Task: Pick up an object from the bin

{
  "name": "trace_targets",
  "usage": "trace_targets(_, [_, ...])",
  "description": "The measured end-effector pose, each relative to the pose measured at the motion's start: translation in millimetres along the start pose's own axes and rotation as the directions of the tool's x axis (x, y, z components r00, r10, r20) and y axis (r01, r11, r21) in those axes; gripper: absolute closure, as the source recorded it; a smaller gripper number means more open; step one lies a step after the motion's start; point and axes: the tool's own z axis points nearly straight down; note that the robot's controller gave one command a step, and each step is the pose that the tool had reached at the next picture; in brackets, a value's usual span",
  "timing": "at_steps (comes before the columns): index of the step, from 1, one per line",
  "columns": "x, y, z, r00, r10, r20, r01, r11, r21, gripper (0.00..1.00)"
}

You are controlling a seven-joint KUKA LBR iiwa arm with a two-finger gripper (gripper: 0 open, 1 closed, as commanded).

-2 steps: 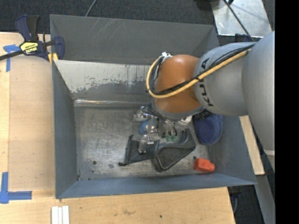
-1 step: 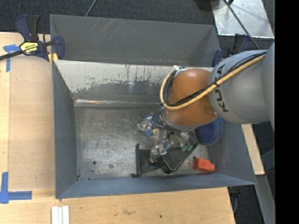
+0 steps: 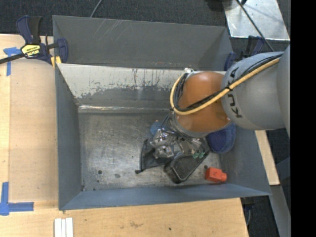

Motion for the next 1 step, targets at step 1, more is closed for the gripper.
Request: trace_targets(1, [-12.0, 12.6, -209.2, 0.996, -0.090, -0.013, 0.090, 0.996, 0.000, 1.00])
